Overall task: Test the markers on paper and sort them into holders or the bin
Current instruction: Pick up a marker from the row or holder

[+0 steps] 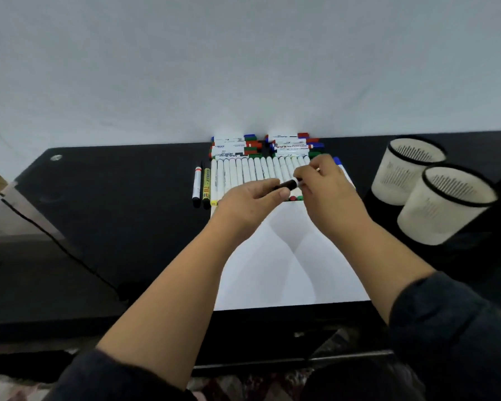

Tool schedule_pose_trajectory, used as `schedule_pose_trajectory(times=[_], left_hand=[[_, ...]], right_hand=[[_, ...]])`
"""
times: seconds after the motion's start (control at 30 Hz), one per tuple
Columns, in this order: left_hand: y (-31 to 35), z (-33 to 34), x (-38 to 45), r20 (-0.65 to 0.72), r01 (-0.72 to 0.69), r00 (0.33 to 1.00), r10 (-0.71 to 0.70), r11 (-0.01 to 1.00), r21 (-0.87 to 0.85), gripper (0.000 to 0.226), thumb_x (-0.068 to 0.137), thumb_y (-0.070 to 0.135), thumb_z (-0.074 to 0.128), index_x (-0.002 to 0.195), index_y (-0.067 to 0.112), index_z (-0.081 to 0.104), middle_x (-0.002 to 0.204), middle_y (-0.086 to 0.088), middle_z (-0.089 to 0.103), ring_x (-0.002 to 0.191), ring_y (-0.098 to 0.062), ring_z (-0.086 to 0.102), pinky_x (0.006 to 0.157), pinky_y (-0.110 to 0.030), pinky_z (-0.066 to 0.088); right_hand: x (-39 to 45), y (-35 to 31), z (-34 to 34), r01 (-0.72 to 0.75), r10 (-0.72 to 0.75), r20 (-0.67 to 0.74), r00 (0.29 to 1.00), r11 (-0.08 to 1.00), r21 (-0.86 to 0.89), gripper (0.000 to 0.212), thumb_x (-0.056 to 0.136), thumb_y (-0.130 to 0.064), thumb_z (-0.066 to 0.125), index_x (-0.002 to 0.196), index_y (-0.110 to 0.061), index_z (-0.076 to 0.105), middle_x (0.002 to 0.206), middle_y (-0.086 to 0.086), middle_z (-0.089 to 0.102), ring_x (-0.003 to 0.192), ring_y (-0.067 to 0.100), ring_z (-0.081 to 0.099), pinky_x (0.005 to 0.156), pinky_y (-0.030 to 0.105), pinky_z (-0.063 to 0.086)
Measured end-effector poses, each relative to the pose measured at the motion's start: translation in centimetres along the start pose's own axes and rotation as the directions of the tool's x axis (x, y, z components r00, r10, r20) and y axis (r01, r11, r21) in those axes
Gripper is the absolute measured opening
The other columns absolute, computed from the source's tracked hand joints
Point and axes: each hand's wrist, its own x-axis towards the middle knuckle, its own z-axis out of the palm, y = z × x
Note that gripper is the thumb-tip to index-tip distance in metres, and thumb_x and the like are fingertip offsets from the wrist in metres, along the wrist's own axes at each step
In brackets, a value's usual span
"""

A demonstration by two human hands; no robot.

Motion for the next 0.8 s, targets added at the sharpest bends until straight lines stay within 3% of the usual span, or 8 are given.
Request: schedule_pose_trajectory(times=[0.1, 0.27, 0.33, 0.43, 0.57, 0.8], left_hand=[[0.0, 2.0, 1.7, 0.066, -0.047, 0.997, 0.041, 0.994, 0.097, 0.051, 0.093, 0.047, 0.048, 0.14, 0.029, 0.042, 0.146, 0.009, 0.04, 0.132, -0.011, 0.036, 0.103, -0.027, 0.029], [-2.1, 6.2, 4.6, 0.124, -0.138, 0.987, 0.098, 0.917, 0.375, 0.058, 0.098, 0.043, 0.037, 0.149, 0.02, 0.022, 0.157, 0.006, 0.016, 0.143, -0.01, 0.014, 0.113, -0.026, 0.012], [-3.4, 7.7, 5.7, 0.178, -0.177, 0.979, 0.096, 0.829, 0.53, 0.062, 0.099, 0.044, 0.032, 0.151, 0.018, 0.009, 0.159, 0.004, 0.001, 0.145, -0.011, -0.001, 0.114, -0.027, 0.003], [-5.1, 9.5, 7.1, 0.219, -0.23, 0.971, 0.101, 0.662, 0.714, 0.066, 0.1, 0.046, 0.026, 0.15, 0.016, -0.005, 0.157, -0.002, -0.016, 0.144, -0.016, -0.015, 0.113, -0.028, -0.009], [-6.3, 10.5, 7.4, 0.22, -0.275, 0.961, 0.165, 0.562, 0.78, 0.069, 0.099, 0.047, 0.022, 0.149, 0.012, -0.011, 0.155, -0.006, -0.023, 0.142, -0.018, -0.02, 0.111, -0.028, -0.015], [-6.6, 10.8, 7.6, 0.206, -0.266, 0.964, 0.168, 0.589, 0.763, 0.07, 0.099, 0.047, 0.025, 0.149, 0.013, -0.008, 0.156, -0.004, -0.018, 0.143, -0.015, -0.018, 0.111, -0.026, -0.014]], right_hand=[[0.5, 2.7, -1.4, -0.08, 0.081, -0.076, 0.994, 0.997, 0.022, 0.027, 0.082, 0.01, 0.054, 0.105, 0.0, 0.062, 0.11, 0.02, 0.054, 0.09, 0.039, 0.056, 0.059, 0.03, 0.035], [1.2, 6.5, -4.0, -0.119, 0.134, -0.143, 0.981, 0.987, 0.108, 0.03, 0.079, 0.011, 0.052, 0.105, 0.001, 0.063, 0.113, 0.019, 0.054, 0.094, 0.033, 0.057, 0.07, 0.023, 0.037], [1.3, 7.6, -5.0, -0.122, 0.136, -0.137, 0.981, 0.987, 0.103, 0.026, 0.081, 0.005, 0.053, 0.105, 0.002, 0.063, 0.112, 0.02, 0.054, 0.09, 0.029, 0.058, 0.067, 0.02, 0.036], [1.6, 9.5, -6.0, -0.15, 0.155, -0.1, 0.983, 0.987, 0.053, 0.027, 0.082, 0.006, 0.055, 0.108, 0.003, 0.062, 0.115, 0.02, 0.052, 0.091, 0.032, 0.059, 0.068, 0.031, 0.046], [2.1, 11.3, -7.2, -0.266, 0.266, -0.008, 0.964, 0.963, -0.039, 0.031, 0.09, 0.0, 0.049, 0.12, -0.004, 0.055, 0.126, 0.014, 0.044, 0.101, 0.031, 0.054, 0.081, 0.04, 0.048], [3.1, 13.7, -7.0, -0.336, 0.353, 0.099, 0.93, 0.929, -0.151, 0.028, 0.096, -0.007, 0.041, 0.123, -0.008, 0.049, 0.126, 0.012, 0.043, 0.106, 0.028, 0.047, 0.08, 0.034, 0.041]])
